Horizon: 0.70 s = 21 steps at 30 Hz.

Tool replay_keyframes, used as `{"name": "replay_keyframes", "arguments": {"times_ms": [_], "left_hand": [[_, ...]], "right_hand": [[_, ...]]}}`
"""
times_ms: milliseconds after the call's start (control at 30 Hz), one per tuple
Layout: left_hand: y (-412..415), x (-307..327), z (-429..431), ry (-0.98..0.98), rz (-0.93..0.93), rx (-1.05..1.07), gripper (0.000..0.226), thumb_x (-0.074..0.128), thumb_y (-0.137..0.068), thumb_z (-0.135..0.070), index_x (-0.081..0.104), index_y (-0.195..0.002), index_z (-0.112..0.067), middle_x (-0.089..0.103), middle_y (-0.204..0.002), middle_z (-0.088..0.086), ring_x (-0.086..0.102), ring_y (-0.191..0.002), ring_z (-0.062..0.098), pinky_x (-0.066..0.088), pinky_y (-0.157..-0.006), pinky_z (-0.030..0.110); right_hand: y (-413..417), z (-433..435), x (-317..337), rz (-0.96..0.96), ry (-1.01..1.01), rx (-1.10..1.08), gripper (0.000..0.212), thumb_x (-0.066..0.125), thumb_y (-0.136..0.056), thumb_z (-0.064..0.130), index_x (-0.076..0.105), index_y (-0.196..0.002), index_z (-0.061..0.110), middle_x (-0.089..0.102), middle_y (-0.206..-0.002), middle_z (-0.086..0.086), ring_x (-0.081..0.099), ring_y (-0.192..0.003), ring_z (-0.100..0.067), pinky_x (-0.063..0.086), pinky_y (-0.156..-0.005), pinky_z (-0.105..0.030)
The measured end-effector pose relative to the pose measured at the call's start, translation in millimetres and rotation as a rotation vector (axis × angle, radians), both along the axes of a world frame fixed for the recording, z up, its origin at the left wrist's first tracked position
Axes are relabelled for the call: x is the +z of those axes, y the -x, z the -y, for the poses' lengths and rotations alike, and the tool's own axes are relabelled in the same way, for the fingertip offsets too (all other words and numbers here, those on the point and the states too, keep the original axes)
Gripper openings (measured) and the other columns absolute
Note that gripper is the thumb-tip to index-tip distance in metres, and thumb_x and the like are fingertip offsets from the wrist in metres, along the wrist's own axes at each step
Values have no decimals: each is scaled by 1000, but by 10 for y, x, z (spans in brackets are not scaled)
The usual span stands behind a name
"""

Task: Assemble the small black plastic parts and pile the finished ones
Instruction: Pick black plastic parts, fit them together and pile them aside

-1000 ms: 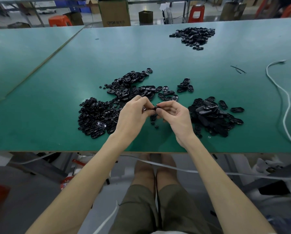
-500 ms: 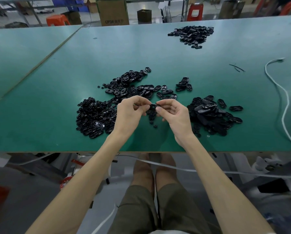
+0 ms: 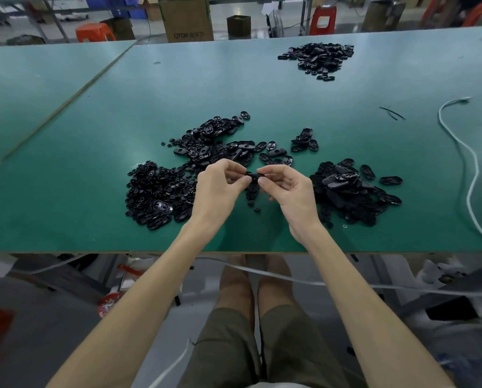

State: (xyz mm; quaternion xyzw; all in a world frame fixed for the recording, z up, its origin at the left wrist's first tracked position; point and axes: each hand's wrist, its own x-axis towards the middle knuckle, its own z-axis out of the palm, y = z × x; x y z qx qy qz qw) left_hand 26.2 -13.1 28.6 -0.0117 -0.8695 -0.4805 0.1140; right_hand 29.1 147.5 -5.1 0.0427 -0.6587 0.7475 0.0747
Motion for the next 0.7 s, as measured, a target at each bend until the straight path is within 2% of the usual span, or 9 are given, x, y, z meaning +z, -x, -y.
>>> {"name": "replay_keyframes", "arguments": {"times_ms": [133,267,433,700], "left_hand": [[-10,-7,-15,-8,8,-5,13,81,-88,-19,73,-99,-21,73,-84,-12,70,-82,4,56,-78,19],[-6,-10,-35,12,13,-34,15,80,-89,-15,74,-103,-16,73,-88,-10,70,-86,7,57,-86,27],[6,-31,-31,12,12,-31,15,79,-89,-16,74,-104,-16,74,-89,-10,70,-87,4,56,-85,22],[61,-45,-7,-41,73,-27,13,83,-86,-19,75,-97,-19,75,-86,-9,70,-80,1,51,-72,10]], "right_hand": [[4,2,-1,1,-5,-1,17,77,-90,2,78,-100,17,75,-88,2,69,-83,-11,52,-69,-20],[4,-8,-8,-6,-9,-4,17,77,-90,3,79,-99,17,77,-87,7,69,-80,-6,52,-69,-18],[10,-13,-22,-8,-17,-3,16,76,-90,3,78,-101,15,77,-87,7,69,-81,-7,52,-70,-19],[27,-21,-43,-3,-20,-7,16,76,-91,3,78,-102,14,76,-86,6,68,-76,-10,52,-66,-22]]}}
